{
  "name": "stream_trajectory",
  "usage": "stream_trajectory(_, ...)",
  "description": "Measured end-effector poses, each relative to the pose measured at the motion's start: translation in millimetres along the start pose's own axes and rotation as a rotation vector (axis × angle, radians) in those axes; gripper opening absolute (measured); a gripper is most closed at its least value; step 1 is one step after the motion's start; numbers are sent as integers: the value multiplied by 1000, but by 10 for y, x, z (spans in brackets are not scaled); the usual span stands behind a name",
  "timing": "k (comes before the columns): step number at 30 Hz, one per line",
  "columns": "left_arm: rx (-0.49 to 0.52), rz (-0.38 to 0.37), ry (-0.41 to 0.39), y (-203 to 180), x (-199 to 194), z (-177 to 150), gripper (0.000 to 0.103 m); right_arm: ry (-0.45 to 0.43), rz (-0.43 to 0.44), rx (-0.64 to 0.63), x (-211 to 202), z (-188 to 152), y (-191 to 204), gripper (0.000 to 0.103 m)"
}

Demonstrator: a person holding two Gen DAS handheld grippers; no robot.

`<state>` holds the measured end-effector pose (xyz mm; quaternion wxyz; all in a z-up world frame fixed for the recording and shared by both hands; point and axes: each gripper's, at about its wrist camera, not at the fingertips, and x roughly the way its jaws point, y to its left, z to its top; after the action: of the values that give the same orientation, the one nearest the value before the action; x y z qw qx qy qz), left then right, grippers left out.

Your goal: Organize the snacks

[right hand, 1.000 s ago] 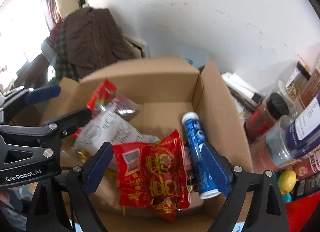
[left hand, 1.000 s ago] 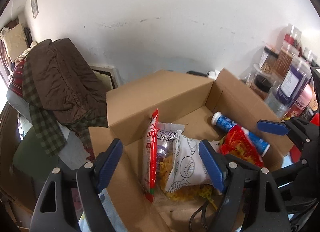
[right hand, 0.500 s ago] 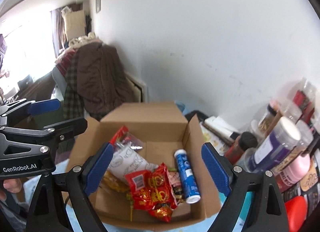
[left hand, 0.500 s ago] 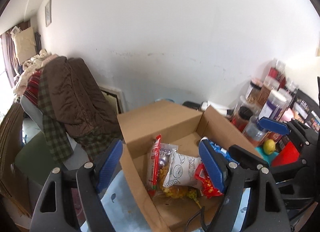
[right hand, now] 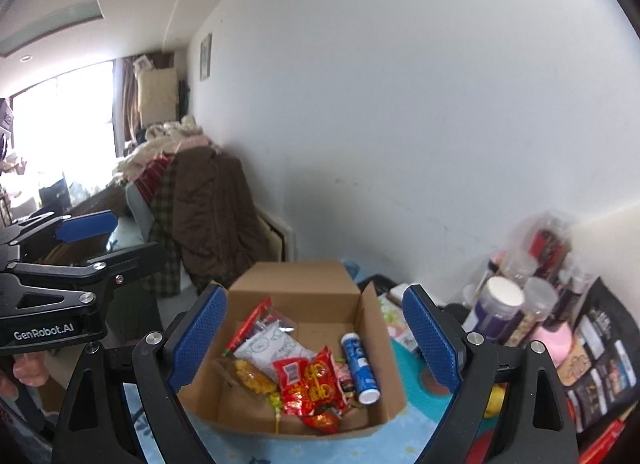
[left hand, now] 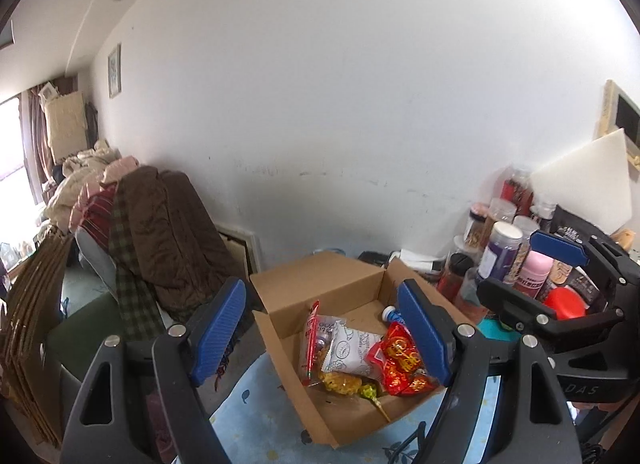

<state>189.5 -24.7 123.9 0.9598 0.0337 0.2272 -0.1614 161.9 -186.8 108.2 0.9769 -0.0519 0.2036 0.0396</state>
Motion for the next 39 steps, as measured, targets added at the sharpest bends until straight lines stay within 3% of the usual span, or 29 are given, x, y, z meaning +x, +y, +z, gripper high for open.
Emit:
stream_trajectory(3,5,9,-42,-29,-223,-9,91,-39,-7,-11,-267,1,30,91)
stream_trajectory(10,35,22,-110,-173,-687,-119,93,-93,-37,-29,-753,-85,86,97)
stream_trajectory(12,44,27,-124,-212,-773,-165,100,-107,-43,-27,-879,-144,104,99)
stream_trajectory(15,55,37,-140,-274,-920,-273,101,-115,-44,-28,-1017,-241,130,99)
stream_trajectory(28,42,-12,-79,-424,-1203,-962,101,-66,-38,-11,-1307,-935,201,99)
stream_trajectory(39,-5,14,-18,-527,-1218,-1334,101,3,24,-5,-1271,-1393,216,99)
